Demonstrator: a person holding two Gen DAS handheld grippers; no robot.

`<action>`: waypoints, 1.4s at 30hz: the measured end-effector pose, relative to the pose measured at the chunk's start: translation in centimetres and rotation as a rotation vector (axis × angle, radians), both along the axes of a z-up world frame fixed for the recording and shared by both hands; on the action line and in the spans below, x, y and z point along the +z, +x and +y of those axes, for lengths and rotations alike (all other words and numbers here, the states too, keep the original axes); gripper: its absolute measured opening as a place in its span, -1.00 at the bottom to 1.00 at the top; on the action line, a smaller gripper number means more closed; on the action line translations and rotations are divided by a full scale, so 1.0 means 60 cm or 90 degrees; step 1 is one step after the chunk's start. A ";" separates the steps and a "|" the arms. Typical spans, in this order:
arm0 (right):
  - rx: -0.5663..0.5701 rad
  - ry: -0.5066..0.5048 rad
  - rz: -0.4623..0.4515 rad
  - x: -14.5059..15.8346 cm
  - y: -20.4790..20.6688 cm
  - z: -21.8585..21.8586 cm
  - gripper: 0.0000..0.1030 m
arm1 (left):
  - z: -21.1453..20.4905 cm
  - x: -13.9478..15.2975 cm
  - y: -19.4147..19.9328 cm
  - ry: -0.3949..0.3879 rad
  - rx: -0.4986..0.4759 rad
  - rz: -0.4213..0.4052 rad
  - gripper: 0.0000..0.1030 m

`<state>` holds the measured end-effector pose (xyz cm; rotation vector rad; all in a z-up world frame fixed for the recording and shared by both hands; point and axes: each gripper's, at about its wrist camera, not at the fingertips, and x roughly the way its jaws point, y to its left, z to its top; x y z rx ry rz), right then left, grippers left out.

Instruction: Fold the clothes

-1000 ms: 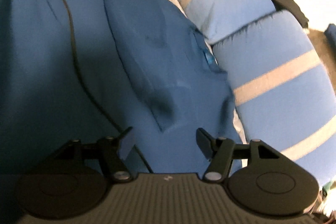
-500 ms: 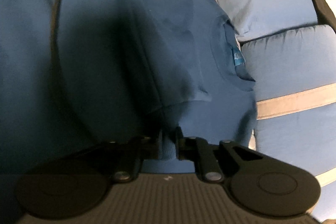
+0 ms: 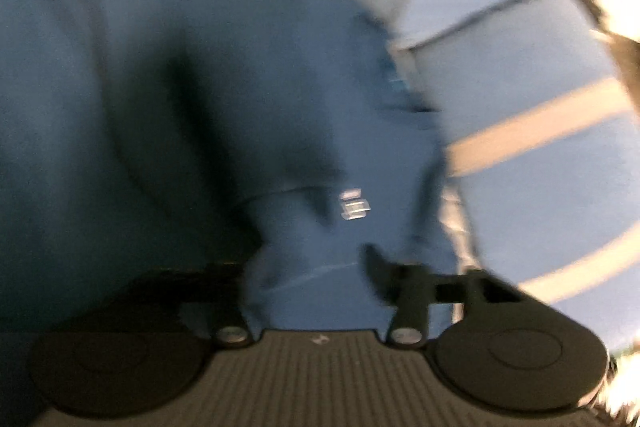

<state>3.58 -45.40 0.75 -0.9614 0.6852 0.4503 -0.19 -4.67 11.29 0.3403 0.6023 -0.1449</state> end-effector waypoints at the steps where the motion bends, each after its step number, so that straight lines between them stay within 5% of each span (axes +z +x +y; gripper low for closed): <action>1: -0.020 0.022 -0.015 0.015 -0.001 -0.008 0.67 | -0.004 0.015 0.000 -0.006 -0.004 -0.007 0.47; 6: -0.132 0.154 -0.071 0.102 0.003 -0.059 1.00 | -0.035 0.088 0.002 -0.048 -0.025 -0.052 0.47; 11: -0.214 0.251 -0.104 0.164 0.000 -0.104 1.00 | -0.082 0.143 0.006 -0.071 -0.056 -0.105 0.47; 25: -0.395 0.399 -0.232 0.277 0.027 -0.217 1.00 | -0.198 0.264 0.040 -0.159 -0.101 -0.178 0.47; 33: -0.463 0.429 -0.339 0.381 0.019 -0.299 1.00 | -0.248 0.348 0.058 -0.232 -0.090 -0.210 0.49; 38: -0.492 0.439 -0.406 0.440 -0.022 -0.355 1.00 | -0.277 0.339 0.055 -0.263 -0.108 -0.217 0.65; 42: -0.508 0.436 -0.421 0.450 -0.063 -0.393 1.00 | -0.306 0.279 0.046 -0.265 -0.123 -0.191 0.65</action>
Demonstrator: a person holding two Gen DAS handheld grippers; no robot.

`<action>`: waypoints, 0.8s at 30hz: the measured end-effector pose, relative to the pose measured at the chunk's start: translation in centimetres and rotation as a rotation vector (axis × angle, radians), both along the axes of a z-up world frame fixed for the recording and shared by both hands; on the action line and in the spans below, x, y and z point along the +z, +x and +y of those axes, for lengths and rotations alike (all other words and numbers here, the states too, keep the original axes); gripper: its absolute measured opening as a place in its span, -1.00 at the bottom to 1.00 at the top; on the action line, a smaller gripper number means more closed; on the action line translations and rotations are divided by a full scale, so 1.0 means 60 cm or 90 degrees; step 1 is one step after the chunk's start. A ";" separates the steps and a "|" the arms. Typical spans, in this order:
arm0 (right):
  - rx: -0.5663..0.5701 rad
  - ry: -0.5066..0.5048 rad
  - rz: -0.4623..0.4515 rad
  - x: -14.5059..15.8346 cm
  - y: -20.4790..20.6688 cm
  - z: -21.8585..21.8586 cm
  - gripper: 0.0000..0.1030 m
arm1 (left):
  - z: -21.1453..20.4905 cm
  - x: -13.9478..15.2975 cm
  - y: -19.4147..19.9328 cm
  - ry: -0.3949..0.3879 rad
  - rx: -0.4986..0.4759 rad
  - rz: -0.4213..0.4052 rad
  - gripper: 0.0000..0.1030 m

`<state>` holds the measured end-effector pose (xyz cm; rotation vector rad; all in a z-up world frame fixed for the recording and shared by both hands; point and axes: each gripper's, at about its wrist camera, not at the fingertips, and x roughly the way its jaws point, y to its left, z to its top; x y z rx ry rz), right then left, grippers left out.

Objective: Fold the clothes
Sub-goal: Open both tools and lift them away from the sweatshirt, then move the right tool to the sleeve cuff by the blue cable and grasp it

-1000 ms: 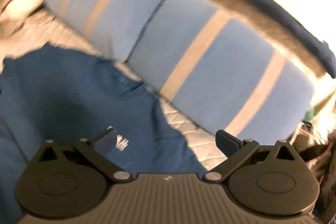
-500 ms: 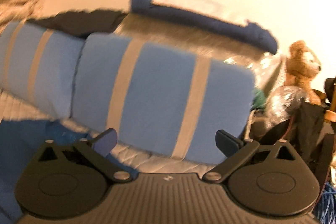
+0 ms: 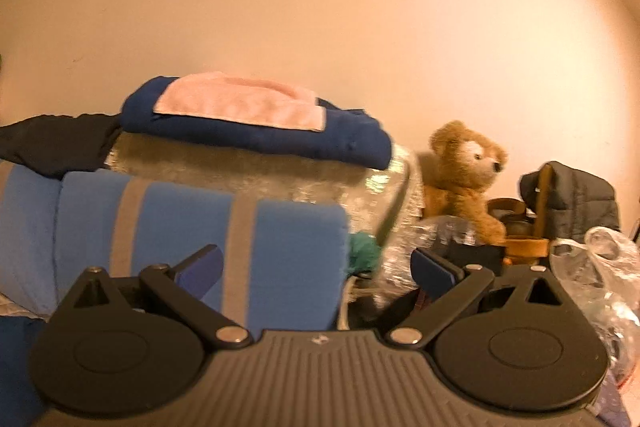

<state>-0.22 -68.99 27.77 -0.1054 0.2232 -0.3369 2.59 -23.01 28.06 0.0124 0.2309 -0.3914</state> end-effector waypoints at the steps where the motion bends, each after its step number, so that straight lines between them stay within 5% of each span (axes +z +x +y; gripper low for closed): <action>1: -0.001 0.005 0.001 -0.004 -0.012 -0.009 1.00 | -0.007 -0.016 -0.002 0.007 -0.004 0.007 0.65; 15: -0.032 0.068 0.097 -0.197 -0.188 -0.113 1.00 | -0.078 -0.227 0.002 0.016 -0.088 0.137 0.65; 24: -0.091 0.147 0.139 -0.320 -0.279 -0.188 0.97 | -0.102 -0.322 -0.010 0.045 -0.105 0.160 0.65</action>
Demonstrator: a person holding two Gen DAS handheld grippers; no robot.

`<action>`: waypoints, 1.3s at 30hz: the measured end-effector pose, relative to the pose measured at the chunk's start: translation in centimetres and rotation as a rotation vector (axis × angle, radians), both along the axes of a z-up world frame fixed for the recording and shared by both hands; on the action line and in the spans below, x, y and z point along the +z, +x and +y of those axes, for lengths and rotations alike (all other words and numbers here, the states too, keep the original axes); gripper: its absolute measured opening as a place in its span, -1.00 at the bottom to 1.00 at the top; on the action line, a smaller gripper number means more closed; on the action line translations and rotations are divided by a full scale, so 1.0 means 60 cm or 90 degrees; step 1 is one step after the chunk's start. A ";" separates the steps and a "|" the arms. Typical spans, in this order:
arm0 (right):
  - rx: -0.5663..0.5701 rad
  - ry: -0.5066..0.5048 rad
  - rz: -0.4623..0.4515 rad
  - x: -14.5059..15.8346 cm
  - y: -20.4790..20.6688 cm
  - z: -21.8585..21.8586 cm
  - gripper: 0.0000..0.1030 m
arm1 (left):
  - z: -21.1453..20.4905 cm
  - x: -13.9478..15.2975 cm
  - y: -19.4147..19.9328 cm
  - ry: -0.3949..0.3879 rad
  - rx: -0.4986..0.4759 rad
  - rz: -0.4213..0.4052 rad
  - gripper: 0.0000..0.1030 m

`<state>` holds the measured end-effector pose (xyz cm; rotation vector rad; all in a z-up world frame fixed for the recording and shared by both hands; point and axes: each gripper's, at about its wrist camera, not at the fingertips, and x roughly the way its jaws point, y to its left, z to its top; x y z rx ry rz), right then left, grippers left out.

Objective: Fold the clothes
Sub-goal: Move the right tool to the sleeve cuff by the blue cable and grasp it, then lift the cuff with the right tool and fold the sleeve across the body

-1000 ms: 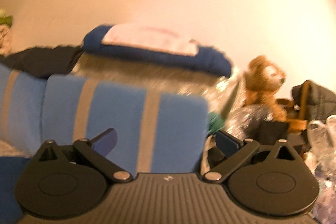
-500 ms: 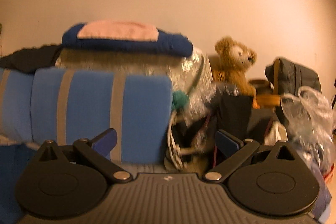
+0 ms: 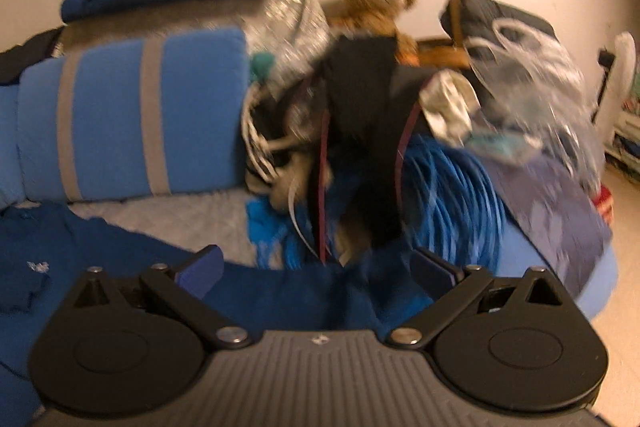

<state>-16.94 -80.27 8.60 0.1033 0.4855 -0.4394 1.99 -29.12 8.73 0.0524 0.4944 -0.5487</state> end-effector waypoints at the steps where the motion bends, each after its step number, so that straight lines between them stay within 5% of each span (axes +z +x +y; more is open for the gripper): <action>1: -0.005 0.005 0.005 -0.010 -0.004 -0.005 0.96 | 0.000 -0.008 0.000 0.001 0.002 0.000 0.65; 8: -0.062 0.092 0.025 -0.084 -0.019 -0.050 0.55 | 0.030 -0.023 -0.009 -0.029 0.049 -0.053 0.65; 12: -0.094 0.157 0.026 -0.111 -0.007 -0.076 0.32 | 0.041 -0.020 0.000 -0.043 0.079 -0.038 0.65; 17: -0.129 0.194 0.018 -0.123 0.025 -0.084 0.27 | 0.041 -0.023 0.013 -0.033 0.087 -0.007 0.65; 25: -0.204 0.249 0.023 -0.153 0.068 -0.104 0.20 | 0.033 -0.024 0.003 0.009 0.079 -0.036 0.65; 31: -0.232 0.274 0.022 -0.168 0.079 -0.116 -0.25 | 0.035 -0.022 0.005 0.004 0.080 -0.031 0.65; 33: -0.244 0.264 0.029 -0.169 0.078 -0.116 -0.58 | 0.036 -0.022 0.006 0.001 0.083 -0.028 0.65; 39: -0.207 0.227 0.013 -0.148 0.070 -0.091 -0.81 | 0.040 -0.022 0.009 -0.007 0.089 -0.018 0.65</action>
